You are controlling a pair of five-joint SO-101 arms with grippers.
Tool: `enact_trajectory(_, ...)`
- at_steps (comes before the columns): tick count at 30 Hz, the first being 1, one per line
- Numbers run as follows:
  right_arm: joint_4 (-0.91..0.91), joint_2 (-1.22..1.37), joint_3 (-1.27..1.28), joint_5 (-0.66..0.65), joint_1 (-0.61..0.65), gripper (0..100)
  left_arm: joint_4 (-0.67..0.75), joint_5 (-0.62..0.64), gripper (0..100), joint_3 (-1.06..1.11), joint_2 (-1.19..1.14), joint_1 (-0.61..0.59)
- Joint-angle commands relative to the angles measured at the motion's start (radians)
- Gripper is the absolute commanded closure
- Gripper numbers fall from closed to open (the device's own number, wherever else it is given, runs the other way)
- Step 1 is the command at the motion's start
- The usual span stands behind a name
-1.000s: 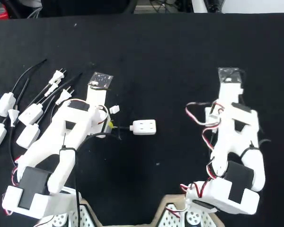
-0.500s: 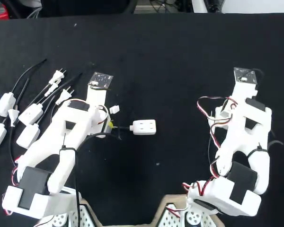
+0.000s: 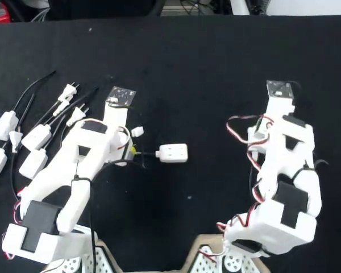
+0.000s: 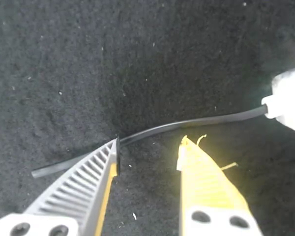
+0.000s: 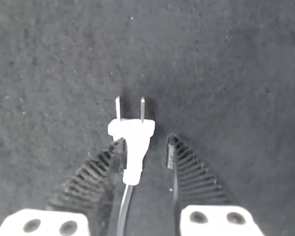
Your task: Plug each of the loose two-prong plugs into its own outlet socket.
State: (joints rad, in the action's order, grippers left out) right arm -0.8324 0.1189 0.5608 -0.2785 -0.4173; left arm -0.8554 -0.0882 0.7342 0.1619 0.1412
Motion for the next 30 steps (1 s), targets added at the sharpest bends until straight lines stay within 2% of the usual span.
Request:
enact_trajectory(1, -0.014, 0.058, -0.082, -0.009, 0.011, 87.1, 0.000, -0.006, 80, -0.018, 0.025, 0.002)
enact_trajectory(16, -0.054, 0.068, -0.097, -0.002, 0.129, 87.1, 0.026, -0.003, 80, -0.016, 0.025, 0.008)
enact_trajectory(22, -0.048, 0.067, -0.097, -0.002, 0.132, 87.3, 0.021, -0.003, 80, -0.016, 0.025, 0.010)
enact_trajectory(24, -0.048, 0.061, -0.097, -0.002, 0.130, 90.3, 0.021, -0.003, 80, -0.016, 0.025, 0.012)
enact_trajectory(26, -0.046, 0.059, -0.097, -0.002, 0.129, 97.8, 0.021, -0.003, 80, -0.016, 0.025, 0.012)
enact_trajectory(30, -0.048, 0.058, -0.097, 0.020, 0.127, 98.9, 0.021, -0.003, 80, -0.016, 0.025, 0.008)
